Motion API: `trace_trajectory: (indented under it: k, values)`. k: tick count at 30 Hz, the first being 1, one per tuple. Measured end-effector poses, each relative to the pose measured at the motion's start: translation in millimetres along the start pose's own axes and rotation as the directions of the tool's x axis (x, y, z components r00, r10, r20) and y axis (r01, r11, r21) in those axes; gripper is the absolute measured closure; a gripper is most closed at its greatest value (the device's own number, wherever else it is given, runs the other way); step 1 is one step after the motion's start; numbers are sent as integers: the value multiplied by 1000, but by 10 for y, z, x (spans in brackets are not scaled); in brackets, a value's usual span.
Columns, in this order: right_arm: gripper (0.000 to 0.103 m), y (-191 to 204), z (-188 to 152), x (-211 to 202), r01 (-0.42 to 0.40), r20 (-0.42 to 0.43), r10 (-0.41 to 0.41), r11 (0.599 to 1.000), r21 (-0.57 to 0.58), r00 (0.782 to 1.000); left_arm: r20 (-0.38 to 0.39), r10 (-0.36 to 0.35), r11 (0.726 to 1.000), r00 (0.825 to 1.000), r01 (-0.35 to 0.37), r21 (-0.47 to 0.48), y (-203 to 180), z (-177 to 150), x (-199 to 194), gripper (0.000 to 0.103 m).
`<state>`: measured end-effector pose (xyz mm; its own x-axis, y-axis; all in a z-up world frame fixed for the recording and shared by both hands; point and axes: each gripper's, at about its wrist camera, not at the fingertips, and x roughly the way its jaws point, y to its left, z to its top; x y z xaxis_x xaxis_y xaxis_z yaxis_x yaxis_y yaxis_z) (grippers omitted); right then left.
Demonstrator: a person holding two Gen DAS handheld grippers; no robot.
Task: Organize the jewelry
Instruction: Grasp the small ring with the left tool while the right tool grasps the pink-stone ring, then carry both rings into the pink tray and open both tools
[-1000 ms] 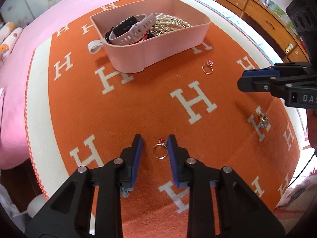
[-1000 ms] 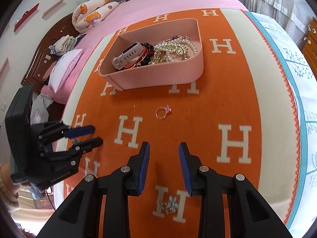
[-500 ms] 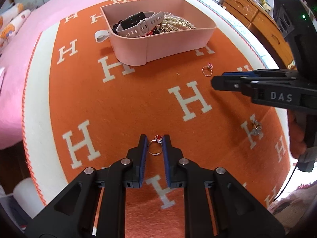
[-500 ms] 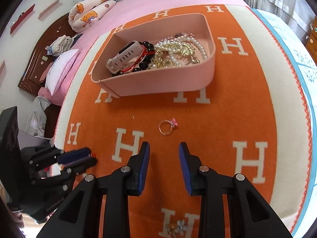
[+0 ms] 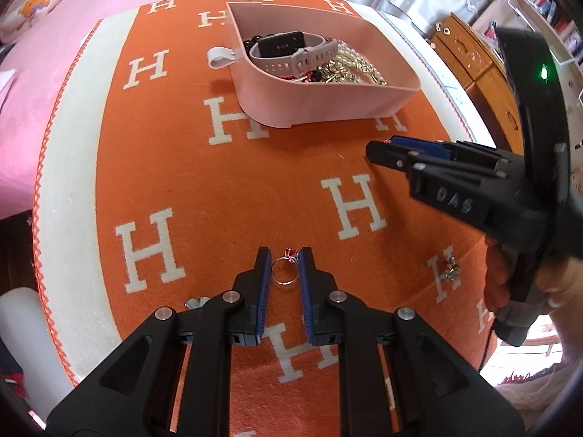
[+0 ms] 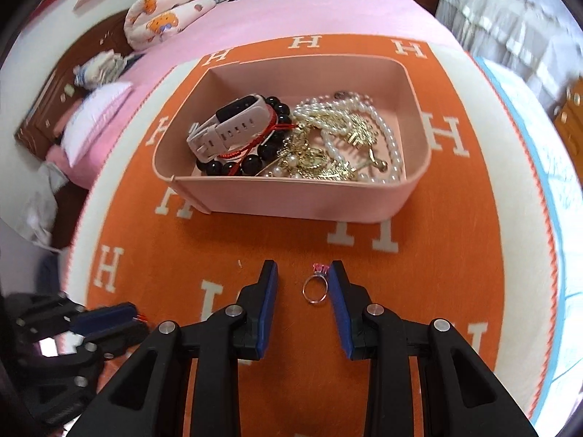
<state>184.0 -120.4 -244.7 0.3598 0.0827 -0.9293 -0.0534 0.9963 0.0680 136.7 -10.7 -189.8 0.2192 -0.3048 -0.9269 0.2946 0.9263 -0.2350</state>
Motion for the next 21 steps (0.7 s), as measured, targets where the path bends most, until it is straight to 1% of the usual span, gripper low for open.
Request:
trace_trajectory:
  k: [2,4,7,9,11,14,16,21]
  values:
    - [82,72,1,20,44,13,-43,998,-41,999,3,-7,1000,1000,7,-17,38,-15,-44,90]
    - [86,141,4,49,84,27,-82,993,-80,996,9,-14,999,1000,14,-35,58,-8,-67,90]
    - [95,154,-9,52,100,36,-97,990,-100,995,16,-17,999,1000,18,-47,61,12,-83,90]
    - [95,123,-20,45,91,31,-88,991,-94,996,21,-24,998,999,25,-54,60,41,-123,90]
    - [95,81,-20,34,63,19,-62,996,-70,998,29,-28,998,999,29,-57,53,55,-183,90]
    - [95,-53,-83,-75,-6,9,7,1000,-15,1000,44,-31,998,999,34,-59,5,119,-270,90]
    - [95,-115,-91,-180,-49,18,49,999,10,999,57,-32,998,998,36,-54,-31,168,-363,90]
    - [95,-227,-76,-506,-111,56,108,993,47,993,101,-34,999,994,37,-29,-161,360,-612,90]
